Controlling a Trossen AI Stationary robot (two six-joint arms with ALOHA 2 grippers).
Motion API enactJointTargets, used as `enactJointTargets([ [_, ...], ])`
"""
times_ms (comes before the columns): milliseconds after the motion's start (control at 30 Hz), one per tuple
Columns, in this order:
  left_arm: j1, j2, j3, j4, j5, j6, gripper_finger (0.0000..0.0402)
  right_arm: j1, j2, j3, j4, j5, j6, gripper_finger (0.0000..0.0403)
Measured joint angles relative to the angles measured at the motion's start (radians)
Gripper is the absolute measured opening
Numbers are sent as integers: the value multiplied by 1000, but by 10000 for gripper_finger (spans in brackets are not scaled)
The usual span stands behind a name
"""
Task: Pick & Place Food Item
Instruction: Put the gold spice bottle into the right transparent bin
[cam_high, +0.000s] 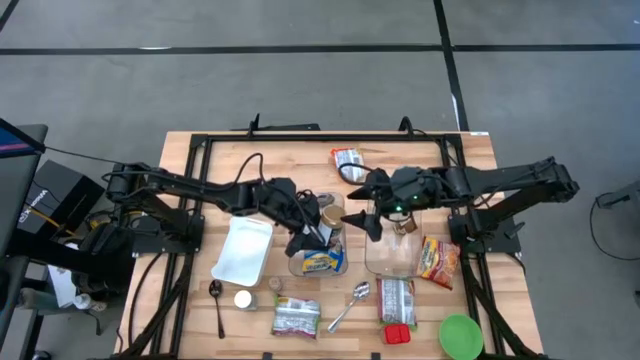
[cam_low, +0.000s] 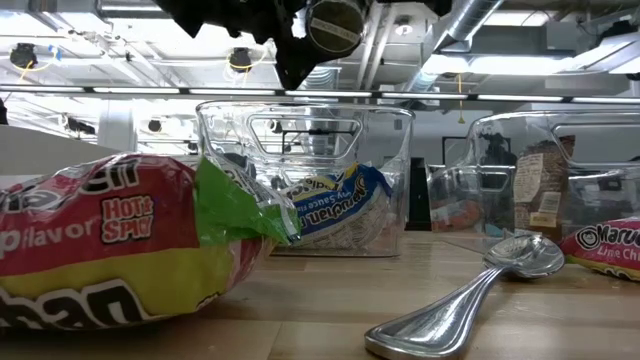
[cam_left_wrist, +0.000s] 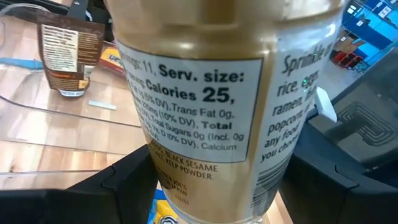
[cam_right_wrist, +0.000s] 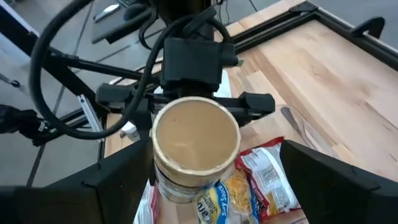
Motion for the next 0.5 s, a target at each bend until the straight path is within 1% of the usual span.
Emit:
enactJointTargets([
  [133, -1, 0, 0, -1, 1, -1, 278, 0, 18, -2, 20, -10, 0, 344],
  [233, -1, 0, 0, 0, 0, -1, 279, 0, 34, 3, 70, -45, 0, 344],
  [500, -1, 0, 0, 19, -1, -2, 279, 0, 68, 0, 64, -78, 3, 344],
])
